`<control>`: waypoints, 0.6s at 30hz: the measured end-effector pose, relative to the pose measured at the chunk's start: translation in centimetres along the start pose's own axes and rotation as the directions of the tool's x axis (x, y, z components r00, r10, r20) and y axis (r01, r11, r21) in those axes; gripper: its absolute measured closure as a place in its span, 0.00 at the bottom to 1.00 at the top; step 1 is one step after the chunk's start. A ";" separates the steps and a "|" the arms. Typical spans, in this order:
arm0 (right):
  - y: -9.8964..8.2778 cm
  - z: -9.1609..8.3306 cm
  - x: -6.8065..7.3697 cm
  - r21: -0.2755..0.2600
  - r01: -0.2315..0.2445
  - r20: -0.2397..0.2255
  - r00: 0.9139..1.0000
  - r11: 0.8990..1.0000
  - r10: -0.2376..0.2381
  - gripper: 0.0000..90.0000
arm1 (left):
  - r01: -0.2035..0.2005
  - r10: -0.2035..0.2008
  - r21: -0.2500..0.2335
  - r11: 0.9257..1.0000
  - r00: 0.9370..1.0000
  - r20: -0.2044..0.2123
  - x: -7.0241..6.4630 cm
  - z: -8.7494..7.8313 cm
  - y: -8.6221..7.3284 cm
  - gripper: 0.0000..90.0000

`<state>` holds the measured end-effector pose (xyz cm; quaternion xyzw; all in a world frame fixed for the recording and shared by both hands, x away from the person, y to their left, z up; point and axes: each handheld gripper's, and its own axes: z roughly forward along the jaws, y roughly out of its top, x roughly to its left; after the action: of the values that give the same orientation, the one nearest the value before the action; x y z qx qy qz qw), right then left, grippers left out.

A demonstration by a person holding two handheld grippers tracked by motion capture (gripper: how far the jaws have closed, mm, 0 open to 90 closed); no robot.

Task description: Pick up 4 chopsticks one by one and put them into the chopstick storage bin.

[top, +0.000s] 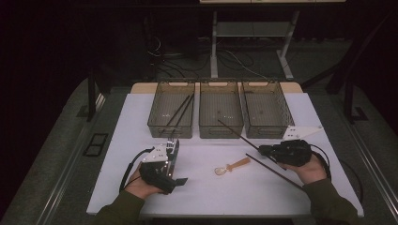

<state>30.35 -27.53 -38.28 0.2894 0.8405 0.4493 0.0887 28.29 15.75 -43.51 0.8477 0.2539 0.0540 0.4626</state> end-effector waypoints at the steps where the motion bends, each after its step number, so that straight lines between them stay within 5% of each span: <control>1: 0.2 0.2 0.0 -0.006 0.000 0.002 1.000 1.000 0.000 0.95 | 0.001 -0.001 -0.001 1.000 1.000 0.000 0.0 0.0 0.0 0.00; 18: 4.4 3.3 0.3 -0.036 0.000 0.013 1.000 0.999 0.000 0.95 | 0.005 -0.005 -0.007 1.000 1.000 -0.005 0.1 0.0 -0.1 0.00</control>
<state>33.26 -23.09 -36.61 0.2905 0.8317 0.4625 0.0994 28.38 15.85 -43.63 0.8453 0.2568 0.0558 0.4652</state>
